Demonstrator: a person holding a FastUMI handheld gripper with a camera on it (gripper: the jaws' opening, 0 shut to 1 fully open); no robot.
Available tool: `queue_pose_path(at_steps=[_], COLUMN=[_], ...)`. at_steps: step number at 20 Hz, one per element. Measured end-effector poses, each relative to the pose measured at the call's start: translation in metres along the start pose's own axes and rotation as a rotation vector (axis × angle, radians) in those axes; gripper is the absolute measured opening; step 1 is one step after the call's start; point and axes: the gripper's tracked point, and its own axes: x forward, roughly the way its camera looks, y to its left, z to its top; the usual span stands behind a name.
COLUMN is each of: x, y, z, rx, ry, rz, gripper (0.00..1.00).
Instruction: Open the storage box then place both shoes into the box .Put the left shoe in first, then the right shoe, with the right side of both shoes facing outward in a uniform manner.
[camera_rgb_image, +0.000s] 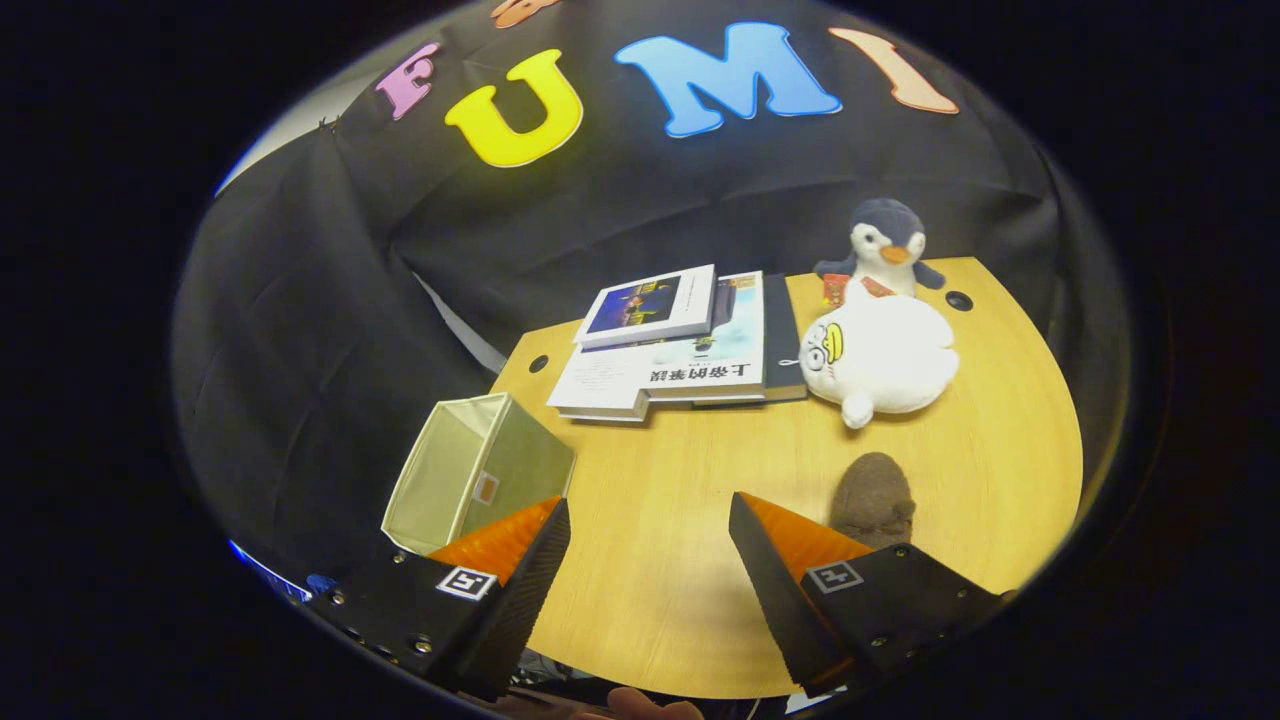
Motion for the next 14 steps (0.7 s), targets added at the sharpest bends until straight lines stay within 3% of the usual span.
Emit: queue_pose_path(at_steps=[14], x=[-0.026], y=[-0.143], z=[-0.053], rx=[0.095], ry=[0.073], rz=[-0.237], gripper=[0.97])
